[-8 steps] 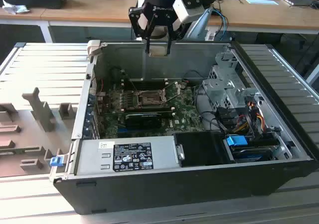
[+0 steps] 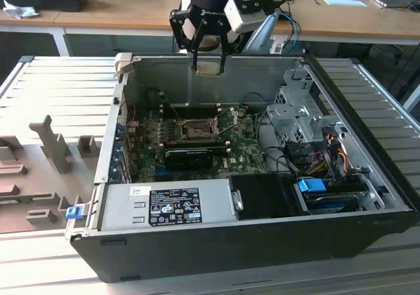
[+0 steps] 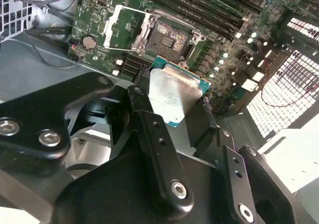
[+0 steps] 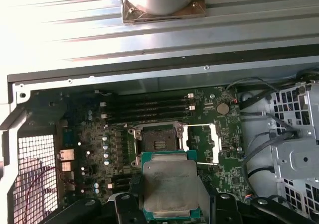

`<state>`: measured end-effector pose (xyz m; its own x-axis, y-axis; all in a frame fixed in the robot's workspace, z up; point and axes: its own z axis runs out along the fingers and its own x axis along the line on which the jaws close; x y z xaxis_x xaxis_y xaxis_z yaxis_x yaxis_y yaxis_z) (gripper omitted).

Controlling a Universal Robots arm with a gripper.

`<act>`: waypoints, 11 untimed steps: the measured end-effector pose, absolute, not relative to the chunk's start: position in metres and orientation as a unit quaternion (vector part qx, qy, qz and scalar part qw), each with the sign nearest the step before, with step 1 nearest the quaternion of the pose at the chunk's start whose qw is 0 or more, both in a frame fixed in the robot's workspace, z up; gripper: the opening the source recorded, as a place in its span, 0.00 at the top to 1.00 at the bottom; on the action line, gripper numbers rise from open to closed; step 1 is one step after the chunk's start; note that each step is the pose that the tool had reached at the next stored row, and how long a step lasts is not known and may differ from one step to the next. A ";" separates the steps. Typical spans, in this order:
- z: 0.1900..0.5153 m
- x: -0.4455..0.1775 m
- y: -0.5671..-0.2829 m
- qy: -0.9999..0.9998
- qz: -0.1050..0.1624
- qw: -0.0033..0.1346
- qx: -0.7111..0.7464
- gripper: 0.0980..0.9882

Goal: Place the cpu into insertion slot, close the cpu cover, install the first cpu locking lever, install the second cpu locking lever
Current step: 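Place the cpu into insertion slot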

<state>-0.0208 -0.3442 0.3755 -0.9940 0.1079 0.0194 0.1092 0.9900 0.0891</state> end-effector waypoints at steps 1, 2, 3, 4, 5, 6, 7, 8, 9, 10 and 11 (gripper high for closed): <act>0.375 -0.021 -0.344 -0.997 -0.045 0.007 -0.056 0.52; 0.375 -0.021 -0.344 -0.997 -0.045 0.007 -0.057 0.52; 0.375 -0.021 -0.344 -0.997 -0.045 0.007 -0.059 0.52; 0.375 -0.021 -0.344 -0.997 -0.045 0.007 -0.060 0.52; 0.375 -0.021 -0.344 -0.997 -0.045 0.007 -0.063 0.52; 0.375 -0.021 -0.344 -0.997 -0.045 0.007 -0.065 0.52; 0.375 -0.021 -0.344 -0.997 -0.045 0.007 -0.070 0.52; 0.374 -0.020 -0.344 -0.996 -0.045 0.006 -0.082 0.52; 0.373 -0.020 -0.344 -0.995 -0.045 0.006 -0.091 0.52; 0.373 -0.020 -0.344 -0.994 -0.045 0.005 -0.103 0.52; 0.373 -0.020 -0.344 -0.993 -0.045 0.005 -0.113 0.52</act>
